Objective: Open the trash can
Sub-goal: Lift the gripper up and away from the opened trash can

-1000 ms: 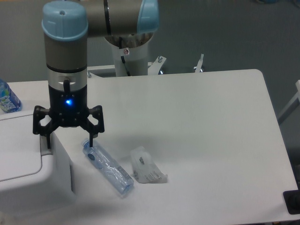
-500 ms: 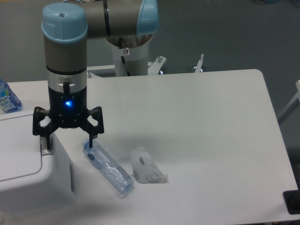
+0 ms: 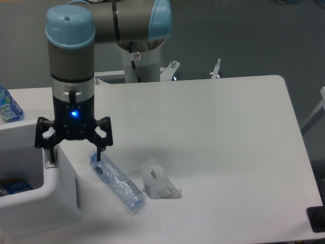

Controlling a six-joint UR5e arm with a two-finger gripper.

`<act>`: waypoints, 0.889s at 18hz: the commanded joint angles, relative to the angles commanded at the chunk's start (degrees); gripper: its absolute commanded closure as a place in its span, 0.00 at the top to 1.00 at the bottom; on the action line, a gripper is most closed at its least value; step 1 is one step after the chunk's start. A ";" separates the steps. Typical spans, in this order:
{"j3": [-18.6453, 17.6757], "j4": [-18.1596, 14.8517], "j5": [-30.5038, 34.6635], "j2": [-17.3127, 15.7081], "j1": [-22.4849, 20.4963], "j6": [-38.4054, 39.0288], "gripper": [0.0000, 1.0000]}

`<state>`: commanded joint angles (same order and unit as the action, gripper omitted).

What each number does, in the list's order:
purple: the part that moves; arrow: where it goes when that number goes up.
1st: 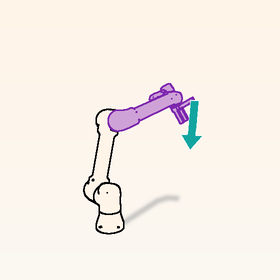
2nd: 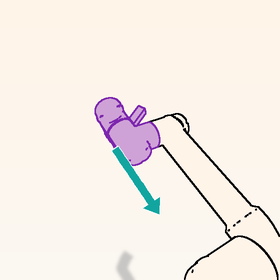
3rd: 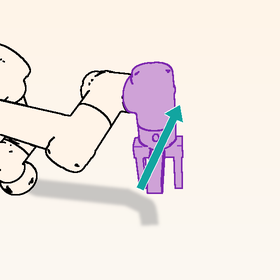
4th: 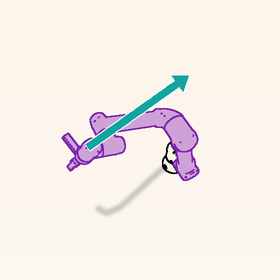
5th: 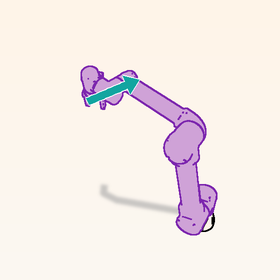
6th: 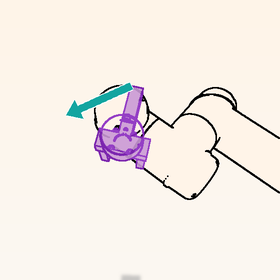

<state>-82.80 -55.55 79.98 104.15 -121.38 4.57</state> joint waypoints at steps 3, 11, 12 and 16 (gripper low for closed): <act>3.07 -0.09 0.52 -0.27 -0.17 -0.18 1.00; 5.63 -1.66 18.53 -2.81 -8.24 -9.03 1.00; 5.54 -3.93 19.59 -3.16 -9.48 -12.10 1.00; 5.19 -16.94 23.55 -4.83 -14.66 -33.00 1.00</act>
<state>-77.60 -72.49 103.53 99.32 -136.04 -28.43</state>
